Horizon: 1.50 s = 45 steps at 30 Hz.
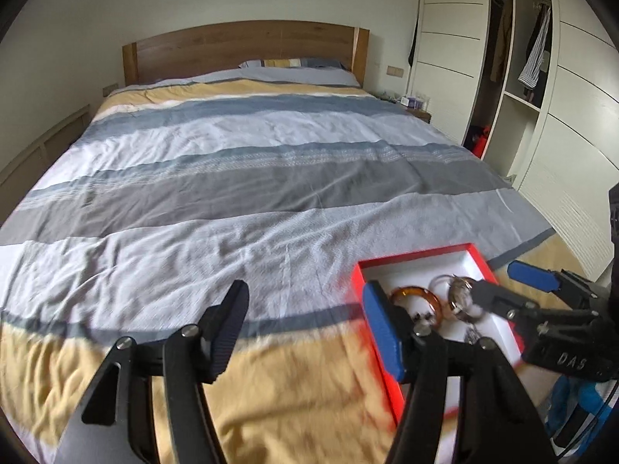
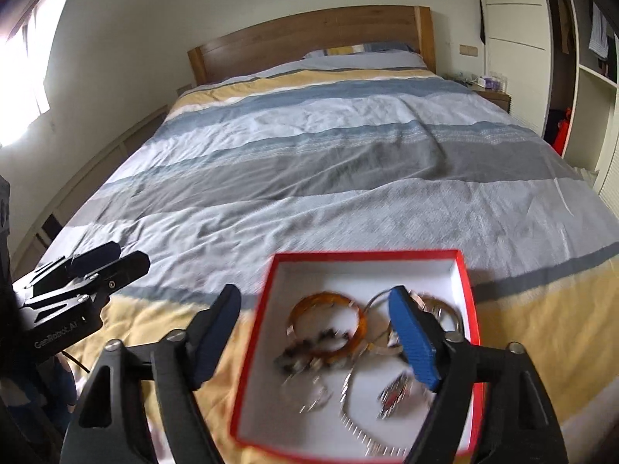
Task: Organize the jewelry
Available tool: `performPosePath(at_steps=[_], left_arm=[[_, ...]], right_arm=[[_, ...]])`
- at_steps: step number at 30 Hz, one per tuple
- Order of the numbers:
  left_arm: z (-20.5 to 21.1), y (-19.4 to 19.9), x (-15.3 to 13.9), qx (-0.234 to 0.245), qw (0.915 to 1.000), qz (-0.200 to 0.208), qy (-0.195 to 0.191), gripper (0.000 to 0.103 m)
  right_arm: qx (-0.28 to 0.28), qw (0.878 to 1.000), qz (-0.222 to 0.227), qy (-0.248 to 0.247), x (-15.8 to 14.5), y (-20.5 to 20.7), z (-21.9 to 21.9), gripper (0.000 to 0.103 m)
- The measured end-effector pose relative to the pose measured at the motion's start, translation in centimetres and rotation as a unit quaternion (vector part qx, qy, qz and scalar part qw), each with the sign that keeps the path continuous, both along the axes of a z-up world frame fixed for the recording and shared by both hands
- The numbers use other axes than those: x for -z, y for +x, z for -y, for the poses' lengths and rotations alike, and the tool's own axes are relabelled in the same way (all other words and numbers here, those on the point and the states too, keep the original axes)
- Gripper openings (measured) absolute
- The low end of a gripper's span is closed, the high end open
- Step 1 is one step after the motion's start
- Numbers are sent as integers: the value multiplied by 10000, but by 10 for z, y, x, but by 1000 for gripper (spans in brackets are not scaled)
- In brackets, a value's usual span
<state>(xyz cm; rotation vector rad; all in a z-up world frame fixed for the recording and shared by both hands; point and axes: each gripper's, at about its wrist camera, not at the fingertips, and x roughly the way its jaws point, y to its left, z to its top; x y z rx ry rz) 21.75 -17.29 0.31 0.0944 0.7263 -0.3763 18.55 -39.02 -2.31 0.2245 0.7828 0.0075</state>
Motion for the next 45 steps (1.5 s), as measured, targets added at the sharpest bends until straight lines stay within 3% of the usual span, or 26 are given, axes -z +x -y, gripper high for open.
performPosePath(at_steps=[8,23,45], left_arm=[[-41,-76,-27,-355,9992,185,-13,59],[-108,-152,-33,-1026,9942,278,166,59],[-115,-189,-49,-994,9941,403,167,60]], right_arm=[[-155,9999,-71,1,-16,-59,-37,102],[-33,9995,-2,-321,-36,-131,-80,103],[162,9982,150,-557,-42,-166,-97,103]])
